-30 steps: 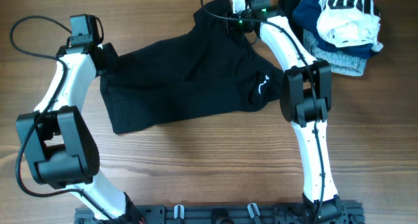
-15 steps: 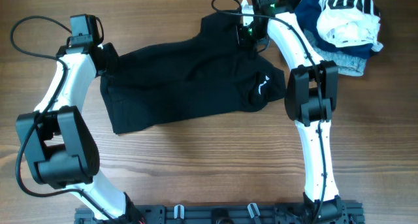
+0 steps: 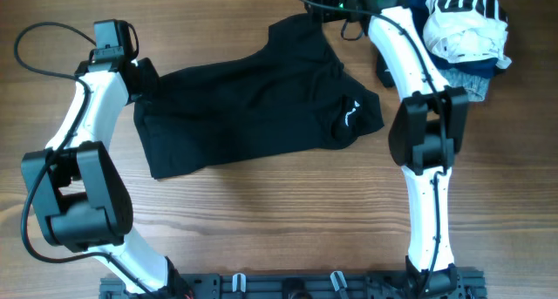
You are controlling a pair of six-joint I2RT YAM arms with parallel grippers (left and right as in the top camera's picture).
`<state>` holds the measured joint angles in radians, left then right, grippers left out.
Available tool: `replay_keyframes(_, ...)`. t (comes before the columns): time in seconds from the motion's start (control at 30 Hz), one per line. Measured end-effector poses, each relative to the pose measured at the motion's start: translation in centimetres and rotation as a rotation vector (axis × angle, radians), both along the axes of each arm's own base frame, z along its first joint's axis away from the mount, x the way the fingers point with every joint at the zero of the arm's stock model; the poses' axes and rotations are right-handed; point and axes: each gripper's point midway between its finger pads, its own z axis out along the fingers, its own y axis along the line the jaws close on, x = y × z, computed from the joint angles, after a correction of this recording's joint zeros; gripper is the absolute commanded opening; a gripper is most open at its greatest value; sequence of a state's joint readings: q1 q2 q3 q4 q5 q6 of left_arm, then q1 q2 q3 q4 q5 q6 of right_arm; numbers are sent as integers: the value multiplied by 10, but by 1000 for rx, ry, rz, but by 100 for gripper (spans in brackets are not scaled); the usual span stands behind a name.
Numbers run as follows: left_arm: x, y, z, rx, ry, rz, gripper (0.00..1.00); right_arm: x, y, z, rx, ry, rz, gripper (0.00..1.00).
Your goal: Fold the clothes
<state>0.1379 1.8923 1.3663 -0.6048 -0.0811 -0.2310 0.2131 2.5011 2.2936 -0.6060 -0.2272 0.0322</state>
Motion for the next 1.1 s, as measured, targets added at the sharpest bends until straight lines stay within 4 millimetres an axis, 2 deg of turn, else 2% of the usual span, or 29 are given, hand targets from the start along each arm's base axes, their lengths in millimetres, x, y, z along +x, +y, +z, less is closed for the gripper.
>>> replay_keyframes(0.13, 0, 0, 0, -1, 2, 0, 4, 5, 2, -67, -16, 61, -1, 80)
replay_keyframes(0.17, 0, 0, 0, -1, 2, 0, 4, 6, 2, -74, -16, 60, 0, 76)
replay_keyframes(0.2, 0, 0, 0, -1, 2, 0, 4, 7, 3, -81, -17, 65, 1, 68)
replay_keyframes(0.33, 0, 0, 0, -1, 2, 0, 4, 9, 10, -87, -13, 50, 11, 58)
replay_keyframes(0.37, 0, 0, 0, -1, 2, 0, 5, 10, 13, -86, -7, 45, 18, 49)
replay_keyframes(0.4, 0, 0, 0, -1, 2, 0, 4, 10, 17, -85, 2, 39, 29, 21)
replay_keyframes(0.43, 0, 0, 0, -1, 2, 0, 4, 10, 21, -83, 7, 30, 39, 8)
replay_keyframes(0.47, 0, 0, 0, -1, 2, 0, 5, 10, 24, -82, 13, 26, 45, 4)
replay_keyframes(0.67, 0, 0, 0, 0, -1, 0, 4, 11, 30, -75, 81, 34, 36, 4)
replay_keyframes(0.77, 7, 1, 3, 4, -30, 0, 4, 13, 16, -60, 115, 63, 22, 4)
replay_keyframes(0.9, 17, 2, 9, 10, -78, 0, 4, 16, -9, -15, 183, 63, 27, 4)
replay_keyframes(0.93, 19, 3, 11, 12, -90, 0, 4, 11, -18, 9, 212, 67, 38, 4)
replay_keyframes(1.0, 20, 3, 17, 14, -105, 0, 4, 3, -20, 30, 223, 64, 52, 4)
replay_keyframes(1.1, 20, 3, 35, 19, -143, 0, 4, -21, -18, 62, 219, 95, 80, 4)
